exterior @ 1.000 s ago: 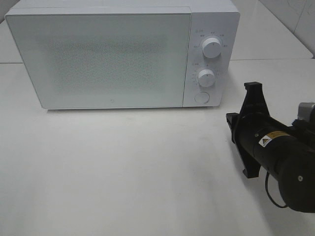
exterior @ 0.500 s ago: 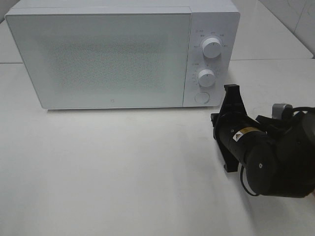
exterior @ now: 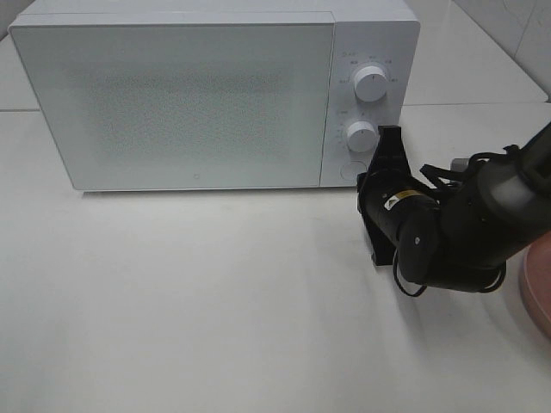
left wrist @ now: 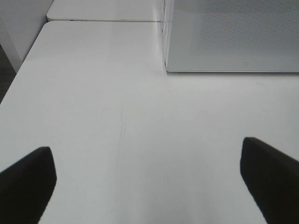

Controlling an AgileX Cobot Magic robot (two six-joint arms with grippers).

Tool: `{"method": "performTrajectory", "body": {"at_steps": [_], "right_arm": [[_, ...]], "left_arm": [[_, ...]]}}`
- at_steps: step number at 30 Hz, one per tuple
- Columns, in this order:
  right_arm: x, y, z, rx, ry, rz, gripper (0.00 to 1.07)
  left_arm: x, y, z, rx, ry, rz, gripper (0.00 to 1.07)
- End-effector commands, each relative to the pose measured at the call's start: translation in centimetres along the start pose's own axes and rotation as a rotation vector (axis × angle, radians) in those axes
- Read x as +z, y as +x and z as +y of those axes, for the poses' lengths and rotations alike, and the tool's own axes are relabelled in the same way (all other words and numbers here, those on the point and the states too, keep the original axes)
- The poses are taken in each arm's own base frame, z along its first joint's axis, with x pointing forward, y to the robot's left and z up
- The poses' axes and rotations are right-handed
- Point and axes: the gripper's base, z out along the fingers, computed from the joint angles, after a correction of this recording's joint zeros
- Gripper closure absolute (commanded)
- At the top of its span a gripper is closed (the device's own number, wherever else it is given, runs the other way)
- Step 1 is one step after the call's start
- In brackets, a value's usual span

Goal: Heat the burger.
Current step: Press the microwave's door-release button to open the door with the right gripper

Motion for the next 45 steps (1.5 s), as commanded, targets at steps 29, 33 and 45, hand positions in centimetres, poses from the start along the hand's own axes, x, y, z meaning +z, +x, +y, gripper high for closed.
{"method": "performTrajectory", "body": {"at_steps": [29,33,45], "right_arm": [[4.2,0.4,2.3,0.006,-0.141,-0.044,1.07],[4.5,0.6,2.9,0.016,-0.162,-0.040,1.07],[6.4,1.8,5.5,0.038,-0.262,-0.066,1.07]], "left_arm": [[-0.2,0.2,0.0,-0.006,-0.002,-0.018,0.06],[-0.2,0.2,0.0,-0.006,-0.002,-0.018,0.06],[-0.2,0.2,0.0,-0.006,-0.002,-0.018,0.06]]}}
